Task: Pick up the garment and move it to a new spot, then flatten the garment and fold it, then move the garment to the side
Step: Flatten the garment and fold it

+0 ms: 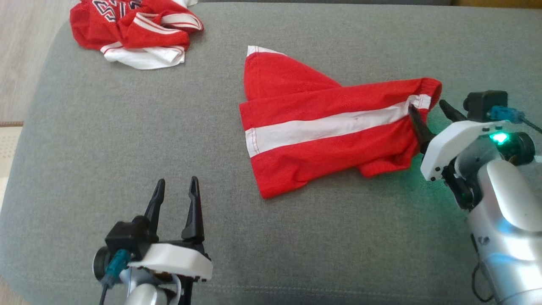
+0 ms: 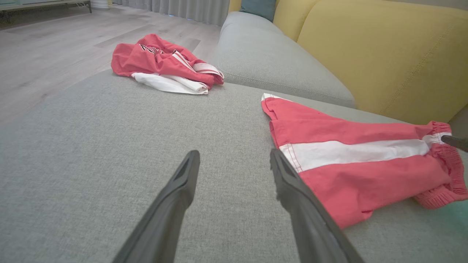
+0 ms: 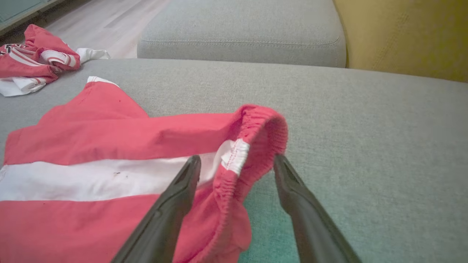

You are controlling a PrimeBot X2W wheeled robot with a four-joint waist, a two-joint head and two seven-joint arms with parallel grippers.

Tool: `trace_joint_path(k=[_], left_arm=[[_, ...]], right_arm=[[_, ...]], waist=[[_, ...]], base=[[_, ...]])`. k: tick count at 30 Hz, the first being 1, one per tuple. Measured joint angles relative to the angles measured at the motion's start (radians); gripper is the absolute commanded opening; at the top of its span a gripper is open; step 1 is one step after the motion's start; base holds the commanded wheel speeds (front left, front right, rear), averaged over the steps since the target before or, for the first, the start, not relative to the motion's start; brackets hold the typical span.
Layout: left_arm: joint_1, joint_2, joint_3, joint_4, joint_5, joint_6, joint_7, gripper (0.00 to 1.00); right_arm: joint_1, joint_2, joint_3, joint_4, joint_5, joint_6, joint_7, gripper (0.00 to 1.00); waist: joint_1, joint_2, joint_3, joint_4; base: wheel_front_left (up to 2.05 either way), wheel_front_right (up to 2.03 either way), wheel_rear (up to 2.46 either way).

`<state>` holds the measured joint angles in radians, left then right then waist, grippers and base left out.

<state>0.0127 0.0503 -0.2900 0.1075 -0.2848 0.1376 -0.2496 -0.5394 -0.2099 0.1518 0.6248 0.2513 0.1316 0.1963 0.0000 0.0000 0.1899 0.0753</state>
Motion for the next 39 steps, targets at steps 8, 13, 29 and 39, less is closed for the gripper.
trace_joint_path(k=[8, 13, 29, 39], left_arm=[[-0.015, 0.000, -0.014, 0.004, 0.000, 0.000, 0.000, 1.00], [-0.022, 0.000, -0.015, 0.008, 0.000, 0.000, 0.000, 1.00], [-0.127, 0.000, -0.093, 0.123, -0.091, -0.054, 0.000, 1.00], [-0.342, -0.004, -0.153, 0.405, -0.279, -0.072, 0.128, 1.00]], right_arm=[[-0.070, -0.032, 0.057, 0.071, 0.040, 0.000, -0.004, 0.51], [-0.089, -0.046, 0.083, 0.104, 0.056, 0.000, -0.009, 0.38], [-0.082, -0.076, 0.215, 0.038, 0.122, 0.000, -0.108, 0.00], [-0.044, -0.083, 0.271, -0.039, 0.150, 0.000, -0.129, 0.00]], waist=[[0.0000, 0.0000, 0.025, 0.012], [0.0000, 0.0000, 0.031, 0.013], [0.0000, 0.0000, 0.015, -0.057], [0.0001, 0.0000, 0.035, -0.135]], base=[[0.00, 0.00, 0.00], [0.00, 0.00, 0.00], [0.00, 0.00, 0.00], [0.00, 0.00, 0.00]])
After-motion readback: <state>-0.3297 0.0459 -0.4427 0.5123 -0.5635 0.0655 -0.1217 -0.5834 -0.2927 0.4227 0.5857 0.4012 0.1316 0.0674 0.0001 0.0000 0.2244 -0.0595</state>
